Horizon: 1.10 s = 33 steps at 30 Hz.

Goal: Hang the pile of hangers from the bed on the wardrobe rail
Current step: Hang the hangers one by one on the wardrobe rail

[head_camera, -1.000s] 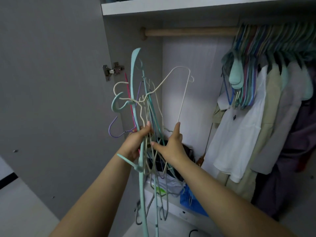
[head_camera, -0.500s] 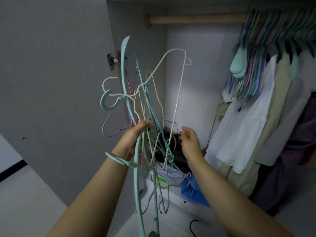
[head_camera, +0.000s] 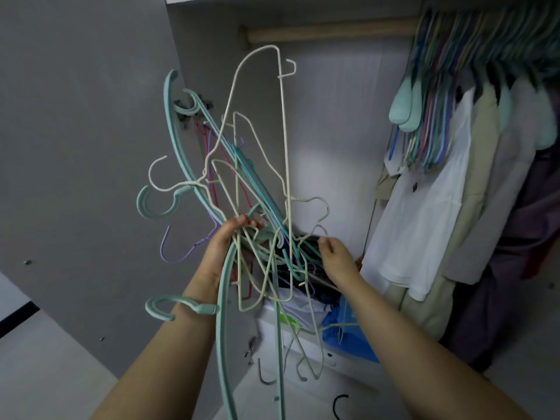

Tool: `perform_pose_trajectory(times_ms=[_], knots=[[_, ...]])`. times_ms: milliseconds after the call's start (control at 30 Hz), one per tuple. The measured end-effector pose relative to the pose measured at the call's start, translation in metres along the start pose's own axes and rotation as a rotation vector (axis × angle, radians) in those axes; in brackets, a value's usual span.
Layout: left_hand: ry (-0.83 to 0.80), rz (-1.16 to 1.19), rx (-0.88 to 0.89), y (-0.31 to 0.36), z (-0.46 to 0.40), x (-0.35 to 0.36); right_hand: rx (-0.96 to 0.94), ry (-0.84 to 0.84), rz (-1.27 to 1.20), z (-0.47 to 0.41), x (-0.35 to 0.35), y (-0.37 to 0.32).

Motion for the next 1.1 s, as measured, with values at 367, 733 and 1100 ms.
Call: perform_pose_trajectory(times_ms=[367, 733, 1100], knots=[[-0.212, 0.227, 0.118, 0.015, 0.010, 0.019, 0.140, -0.316, -0.001, -0.033, -0.004, 0.021], [-0.162, 0.241, 0.072, 0.015, 0.013, 0.001, -0.145, 0.083, 0.132, -0.049, -0.066, 0.010], [-0.081, 0.194, 0.038, 0.011, 0.006, -0.015, -0.162, 0.032, 0.186, -0.046, -0.089, 0.000]])
Point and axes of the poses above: each hand's wrist, its own z-axis away from the middle knuckle, its own x-axis out of the palm, y = z × x, the point moved 6 cm from there along -z, towards the middle knuckle, and after that the axes turned 5 degrees about -y, right-handed, at the moved point
